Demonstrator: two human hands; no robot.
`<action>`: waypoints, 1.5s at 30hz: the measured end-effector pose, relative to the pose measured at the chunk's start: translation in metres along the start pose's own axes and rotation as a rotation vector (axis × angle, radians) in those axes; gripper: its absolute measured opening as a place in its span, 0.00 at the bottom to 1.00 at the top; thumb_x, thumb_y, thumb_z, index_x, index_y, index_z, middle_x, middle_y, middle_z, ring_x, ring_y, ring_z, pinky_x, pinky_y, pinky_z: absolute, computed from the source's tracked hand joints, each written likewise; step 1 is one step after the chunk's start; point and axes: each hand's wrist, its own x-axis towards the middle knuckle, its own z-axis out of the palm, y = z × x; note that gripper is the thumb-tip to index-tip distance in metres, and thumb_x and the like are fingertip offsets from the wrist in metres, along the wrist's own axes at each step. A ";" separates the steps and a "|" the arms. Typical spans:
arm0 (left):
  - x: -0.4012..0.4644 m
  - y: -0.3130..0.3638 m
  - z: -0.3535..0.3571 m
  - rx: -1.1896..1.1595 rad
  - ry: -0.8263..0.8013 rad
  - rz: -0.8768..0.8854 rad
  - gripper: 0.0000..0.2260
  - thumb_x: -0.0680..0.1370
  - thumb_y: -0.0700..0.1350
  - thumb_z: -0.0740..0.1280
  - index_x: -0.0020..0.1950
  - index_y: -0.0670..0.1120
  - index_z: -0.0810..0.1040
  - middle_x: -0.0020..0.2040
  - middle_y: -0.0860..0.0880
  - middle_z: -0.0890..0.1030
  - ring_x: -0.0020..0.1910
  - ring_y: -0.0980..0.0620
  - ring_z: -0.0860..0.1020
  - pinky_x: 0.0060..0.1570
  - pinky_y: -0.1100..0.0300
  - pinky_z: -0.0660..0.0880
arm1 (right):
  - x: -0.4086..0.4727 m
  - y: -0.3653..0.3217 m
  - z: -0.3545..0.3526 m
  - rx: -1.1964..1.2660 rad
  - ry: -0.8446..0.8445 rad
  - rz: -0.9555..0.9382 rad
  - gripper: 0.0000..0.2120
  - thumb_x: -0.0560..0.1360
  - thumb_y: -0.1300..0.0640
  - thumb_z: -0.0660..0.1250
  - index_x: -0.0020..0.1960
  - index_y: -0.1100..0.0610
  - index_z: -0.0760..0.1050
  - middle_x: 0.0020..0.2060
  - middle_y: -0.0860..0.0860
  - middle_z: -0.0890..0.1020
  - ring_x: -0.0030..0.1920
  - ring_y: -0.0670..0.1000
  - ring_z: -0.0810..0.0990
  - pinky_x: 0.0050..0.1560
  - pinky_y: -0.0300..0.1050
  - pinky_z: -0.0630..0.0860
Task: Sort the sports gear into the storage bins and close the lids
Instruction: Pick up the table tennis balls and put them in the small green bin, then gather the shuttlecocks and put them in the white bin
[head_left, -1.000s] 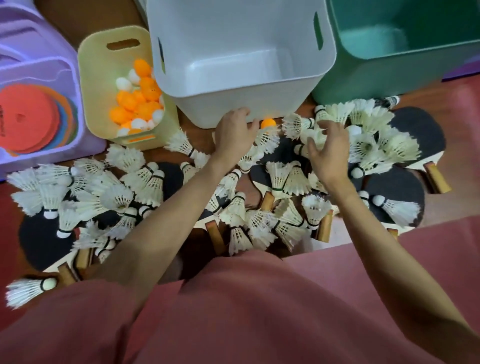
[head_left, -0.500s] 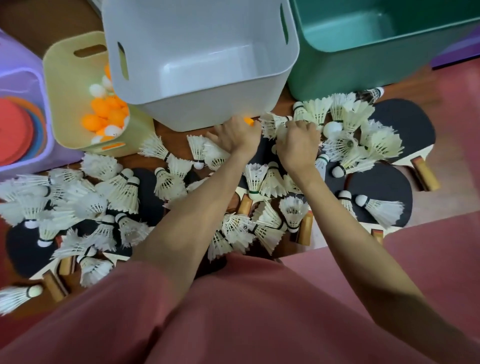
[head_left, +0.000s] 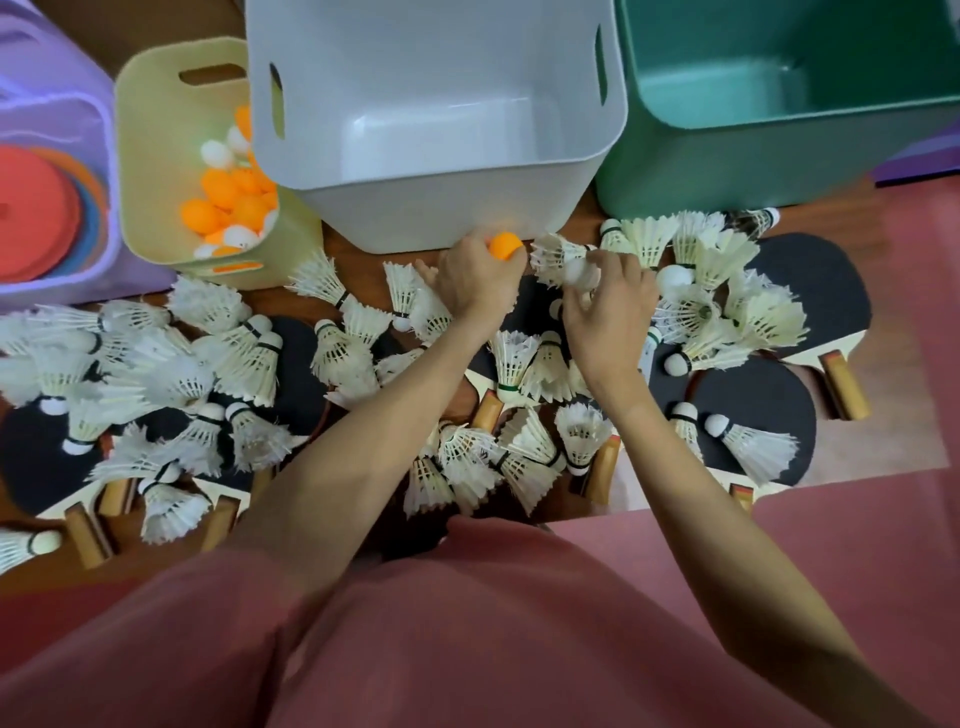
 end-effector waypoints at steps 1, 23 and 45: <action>-0.004 -0.003 -0.009 -0.054 -0.005 0.058 0.08 0.72 0.54 0.69 0.38 0.51 0.77 0.36 0.55 0.80 0.48 0.51 0.79 0.70 0.45 0.56 | -0.004 -0.002 0.000 0.029 0.023 -0.009 0.15 0.75 0.54 0.64 0.59 0.59 0.74 0.54 0.56 0.76 0.54 0.58 0.71 0.53 0.47 0.65; 0.082 -0.167 -0.234 -0.524 0.271 -0.043 0.22 0.68 0.46 0.75 0.59 0.39 0.78 0.53 0.44 0.82 0.52 0.49 0.80 0.55 0.53 0.78 | -0.011 -0.256 0.065 0.354 -0.121 -0.666 0.15 0.76 0.59 0.65 0.60 0.64 0.73 0.56 0.59 0.76 0.54 0.59 0.76 0.52 0.51 0.74; -0.033 -0.078 -0.099 -0.100 -0.237 0.642 0.15 0.76 0.42 0.67 0.62 0.43 0.76 0.56 0.47 0.80 0.55 0.50 0.77 0.56 0.54 0.74 | -0.022 0.022 -0.027 -0.082 -0.022 0.022 0.15 0.75 0.64 0.63 0.61 0.66 0.71 0.56 0.63 0.75 0.58 0.62 0.72 0.59 0.50 0.67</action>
